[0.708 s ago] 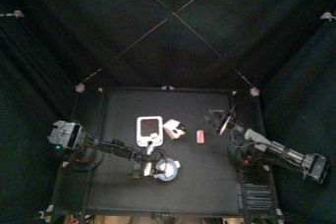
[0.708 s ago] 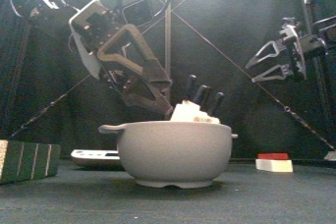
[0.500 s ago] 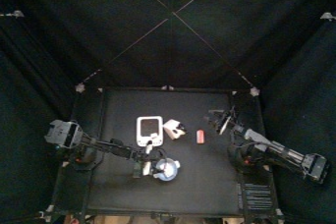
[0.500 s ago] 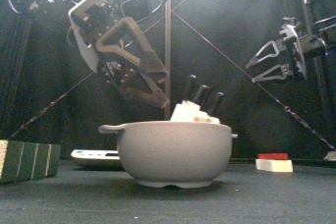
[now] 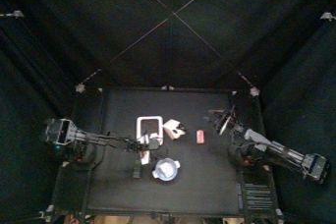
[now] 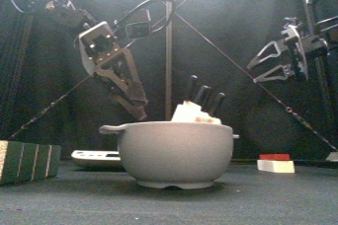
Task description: Grab white sushi piece off stove
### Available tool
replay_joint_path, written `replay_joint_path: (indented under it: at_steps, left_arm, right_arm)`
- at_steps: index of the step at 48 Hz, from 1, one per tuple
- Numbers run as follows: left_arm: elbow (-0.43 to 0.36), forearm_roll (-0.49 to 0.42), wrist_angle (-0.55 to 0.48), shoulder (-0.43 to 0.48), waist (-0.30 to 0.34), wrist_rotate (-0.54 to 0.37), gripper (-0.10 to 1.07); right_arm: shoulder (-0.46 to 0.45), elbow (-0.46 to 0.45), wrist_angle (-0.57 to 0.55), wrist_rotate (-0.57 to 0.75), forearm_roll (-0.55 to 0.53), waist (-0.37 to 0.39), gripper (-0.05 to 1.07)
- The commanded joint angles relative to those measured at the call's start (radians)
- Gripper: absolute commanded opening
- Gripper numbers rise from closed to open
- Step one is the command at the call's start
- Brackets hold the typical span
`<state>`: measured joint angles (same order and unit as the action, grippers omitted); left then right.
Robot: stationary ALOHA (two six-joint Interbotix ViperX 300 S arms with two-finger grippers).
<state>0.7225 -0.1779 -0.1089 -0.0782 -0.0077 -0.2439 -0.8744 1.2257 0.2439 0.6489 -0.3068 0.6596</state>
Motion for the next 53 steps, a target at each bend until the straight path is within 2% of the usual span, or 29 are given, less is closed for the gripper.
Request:
replay_joint_path:
  at_steps: [1,21,40,53]
  left_arm:
    - [-0.026,-0.044,-0.002,-0.031,0.04,0.0,1.01]
    - [-0.012,-0.144,0.009,-0.034,0.175,0.0,1.01]
    - [0.037,-0.143,0.011,0.006,0.195,0.0,1.01]
    - [0.034,-0.143,0.011,0.041,0.21,0.0,1.0]
  right_arm:
    - [0.006,-0.017,0.005,-0.002,-0.005,0.002,0.93]
    - [0.006,-0.017,0.003,-0.003,-0.008,0.002,0.93]
    - [0.006,-0.017,0.003,-0.003,-0.008,0.003,0.93]
    - [0.006,-0.015,0.003,-0.002,-0.008,0.005,0.93]
